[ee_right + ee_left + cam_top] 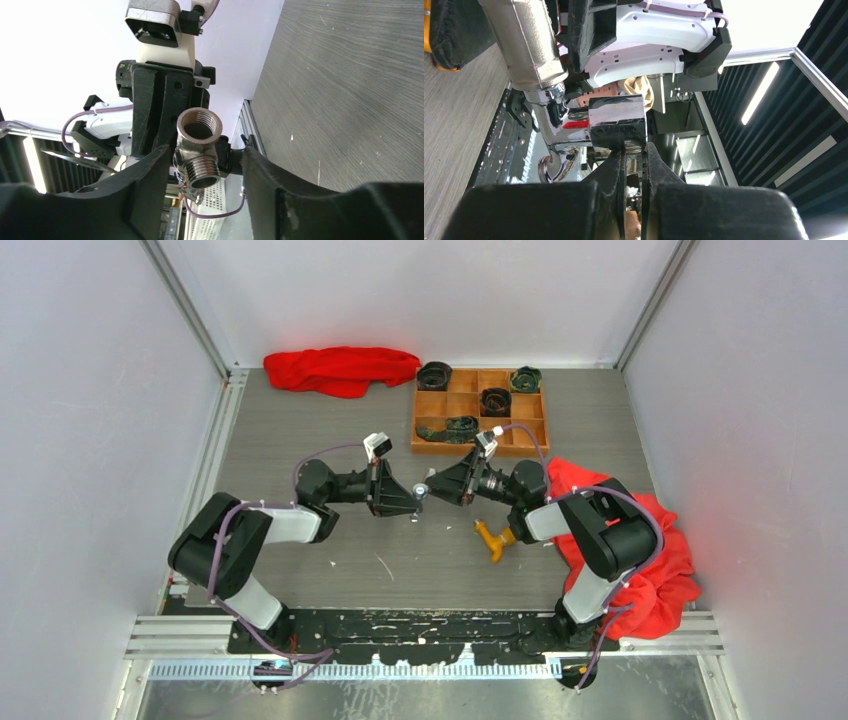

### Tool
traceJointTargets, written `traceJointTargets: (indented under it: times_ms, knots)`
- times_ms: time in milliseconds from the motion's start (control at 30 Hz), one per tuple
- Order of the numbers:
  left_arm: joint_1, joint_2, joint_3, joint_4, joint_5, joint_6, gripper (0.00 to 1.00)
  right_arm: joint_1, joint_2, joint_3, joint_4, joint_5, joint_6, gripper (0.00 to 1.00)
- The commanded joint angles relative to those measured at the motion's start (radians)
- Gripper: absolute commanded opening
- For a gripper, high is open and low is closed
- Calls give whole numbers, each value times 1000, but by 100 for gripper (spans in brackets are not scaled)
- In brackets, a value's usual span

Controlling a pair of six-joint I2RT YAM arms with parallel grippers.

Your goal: Install the water faucets

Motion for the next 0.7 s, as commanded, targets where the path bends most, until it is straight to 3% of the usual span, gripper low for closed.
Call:
traceJointTargets:
  times_ms: [0,100,200,233,300,400,467,500,600,667]
  knots:
    - [-7,-54,41,94,24,11,0,-2,6,31,131,-11,37,52]
    - [-9,-57,44,94,29,10,0,-3,14,29,161,2,66,17]
    - [-8,-62,49,94,33,7,0,-3,16,18,210,30,124,1]
    - [-8,-62,55,94,38,5,3,-1,14,11,216,43,149,1]
    - [-4,-59,69,94,48,-5,29,-3,0,-13,226,86,193,1]
    - [34,-80,69,89,43,-16,56,-2,-79,-61,137,181,233,1]
    - [85,-117,57,42,29,8,80,-1,-177,-81,-41,230,206,1]
    - [108,-143,51,-8,23,44,84,-2,-239,-80,-168,255,174,1]
    - [153,-289,67,-387,-14,288,90,-3,-468,-32,-621,369,68,1]
    - [157,-468,155,-923,-112,655,96,-2,-577,5,-876,472,42,1]
